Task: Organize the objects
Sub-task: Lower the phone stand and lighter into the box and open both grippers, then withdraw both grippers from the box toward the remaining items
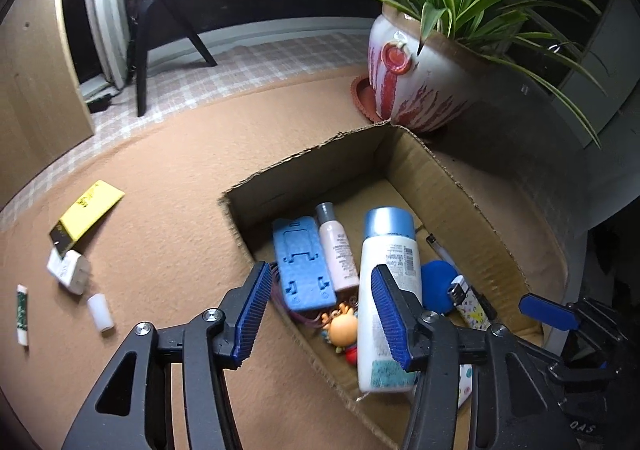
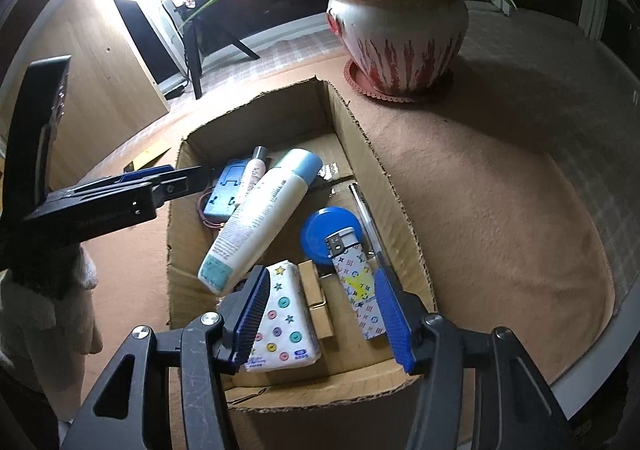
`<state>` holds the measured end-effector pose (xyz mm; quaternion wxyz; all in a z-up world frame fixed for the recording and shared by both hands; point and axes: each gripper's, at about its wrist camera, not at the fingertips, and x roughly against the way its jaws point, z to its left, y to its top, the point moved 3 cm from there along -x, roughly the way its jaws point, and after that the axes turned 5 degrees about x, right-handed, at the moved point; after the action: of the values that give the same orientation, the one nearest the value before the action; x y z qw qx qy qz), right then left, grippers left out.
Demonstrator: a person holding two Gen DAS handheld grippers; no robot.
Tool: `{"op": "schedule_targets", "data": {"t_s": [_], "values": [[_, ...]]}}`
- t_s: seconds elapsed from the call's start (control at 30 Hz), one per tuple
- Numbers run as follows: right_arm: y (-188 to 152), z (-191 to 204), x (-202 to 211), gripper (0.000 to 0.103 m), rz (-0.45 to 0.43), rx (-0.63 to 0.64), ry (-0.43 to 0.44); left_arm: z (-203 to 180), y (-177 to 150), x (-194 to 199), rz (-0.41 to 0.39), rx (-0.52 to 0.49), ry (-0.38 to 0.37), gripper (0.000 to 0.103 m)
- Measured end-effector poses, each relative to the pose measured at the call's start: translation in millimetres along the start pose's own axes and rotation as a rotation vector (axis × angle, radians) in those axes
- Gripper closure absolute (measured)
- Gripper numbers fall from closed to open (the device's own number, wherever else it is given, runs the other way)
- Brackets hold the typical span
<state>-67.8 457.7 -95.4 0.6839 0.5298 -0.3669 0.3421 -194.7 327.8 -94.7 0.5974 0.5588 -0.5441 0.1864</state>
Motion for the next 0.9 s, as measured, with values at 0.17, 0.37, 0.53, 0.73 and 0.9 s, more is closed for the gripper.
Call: {"op": "schedule_targets", "data": {"t_s": [0.17,0.37,0.53,0.73,0.9], "values": [[2,15,7,0.052,-0.016,0.015,0.013,12,-12,25,-0.026,0.017,0.009,0.047],[6,44,8,0.052,-0.024,0.052,0.049,41,-31,65,-0.076,0.037,0.047,0.047],[10,76,5,0.052,-0.024,0.091,0.083,71,-49,92,-0.106,0.075,0.068,0.047],[13,111,-5,0.052,-0.005,0.138,0.129,121,-74,107,-0.098,0.167,0.080,0.047],[16,139,-17,0.052,0.020,0.176,0.162,174,-101,109,-0.062,0.255,0.119,0.047]]}}
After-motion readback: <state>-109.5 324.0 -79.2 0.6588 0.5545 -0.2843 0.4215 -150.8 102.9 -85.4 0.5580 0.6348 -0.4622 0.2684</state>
